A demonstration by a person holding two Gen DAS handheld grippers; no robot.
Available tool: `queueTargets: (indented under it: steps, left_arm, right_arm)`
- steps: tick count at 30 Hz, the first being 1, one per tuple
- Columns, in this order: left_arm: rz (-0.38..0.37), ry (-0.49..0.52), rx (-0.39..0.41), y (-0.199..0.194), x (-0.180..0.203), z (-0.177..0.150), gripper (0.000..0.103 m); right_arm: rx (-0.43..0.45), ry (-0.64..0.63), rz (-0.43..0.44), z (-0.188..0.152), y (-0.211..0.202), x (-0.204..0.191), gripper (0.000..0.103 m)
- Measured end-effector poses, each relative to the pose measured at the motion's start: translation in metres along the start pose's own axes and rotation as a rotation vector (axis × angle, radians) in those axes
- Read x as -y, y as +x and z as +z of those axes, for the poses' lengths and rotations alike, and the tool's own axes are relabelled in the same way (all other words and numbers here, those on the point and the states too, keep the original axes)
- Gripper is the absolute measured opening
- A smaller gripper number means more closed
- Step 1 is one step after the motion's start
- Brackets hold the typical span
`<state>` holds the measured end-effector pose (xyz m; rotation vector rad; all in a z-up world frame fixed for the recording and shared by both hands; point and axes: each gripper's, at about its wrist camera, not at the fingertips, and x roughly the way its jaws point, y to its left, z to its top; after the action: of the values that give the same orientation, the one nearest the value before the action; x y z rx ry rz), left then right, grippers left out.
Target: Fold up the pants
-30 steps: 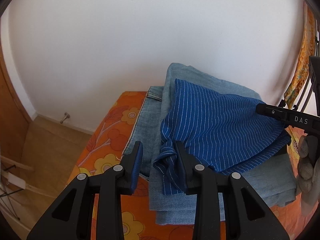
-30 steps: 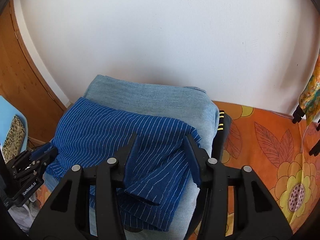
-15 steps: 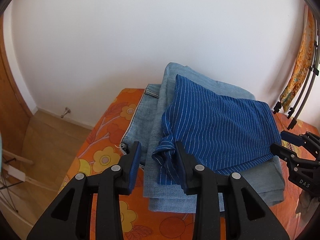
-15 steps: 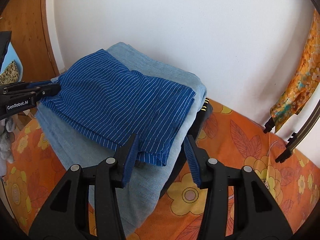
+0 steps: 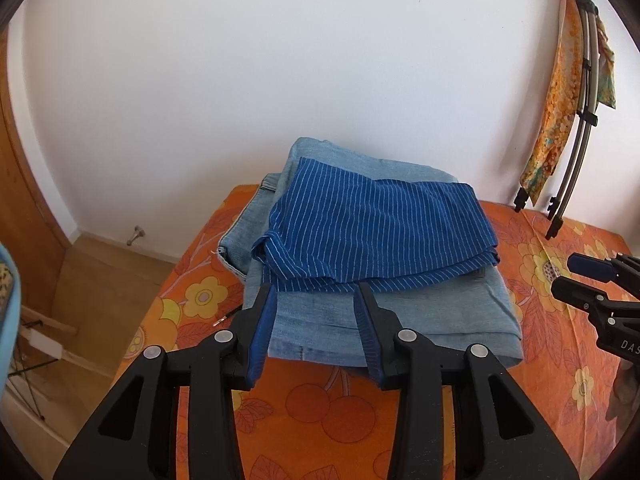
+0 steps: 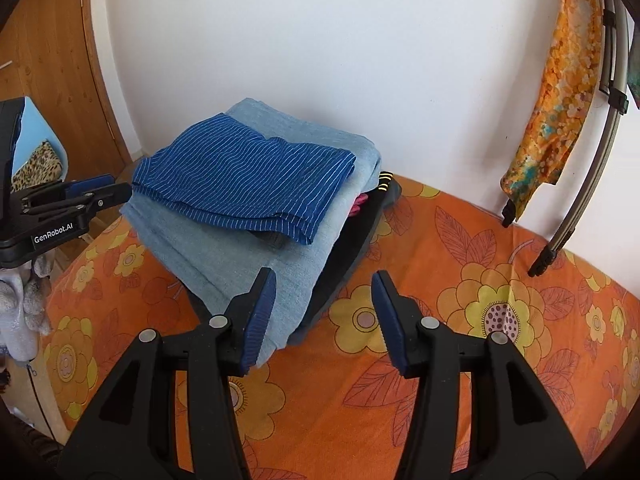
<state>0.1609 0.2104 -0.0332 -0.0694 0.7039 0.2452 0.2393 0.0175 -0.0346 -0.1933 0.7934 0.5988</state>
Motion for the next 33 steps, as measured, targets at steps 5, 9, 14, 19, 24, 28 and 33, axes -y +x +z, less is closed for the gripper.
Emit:
queueTargets:
  steps: [5,9,14,19,24,28,33]
  left_arm:
    - [-0.031,-0.018,0.027,-0.032,0.016,-0.014,0.044]
    - [-0.061,-0.042,0.041,-0.061,0.028,-0.027,0.062]
    - [-0.083,-0.075,0.073,-0.091,0.045,-0.042,0.080]
    - [-0.113,-0.046,0.053,-0.106,0.071,-0.059,0.081]
    - [-0.146,-0.033,0.065,-0.124,0.099,-0.072,0.081]
    - [-0.126,0.001,0.094,-0.133,0.117,-0.080,0.081]
    - [-0.127,0.007,0.061,-0.126,0.129,-0.090,0.081]
  right_arm:
    - [0.017,0.030,0.018,-0.014,-0.034,0.005,0.059]
    - [0.046,0.039,0.029,-0.031,-0.070,0.007,0.073]
    - [0.075,0.044,-0.010,-0.059,-0.115,0.009,0.089]
    - [0.086,0.071,-0.074,-0.092,-0.148,0.021,0.093]
    - [0.089,0.111,-0.127,-0.108,-0.168,0.037,0.095]
    - [0.121,0.102,-0.179,-0.117,-0.181,0.043,0.099]
    - [0.128,0.142,-0.204,-0.136,-0.184,0.053,0.101]
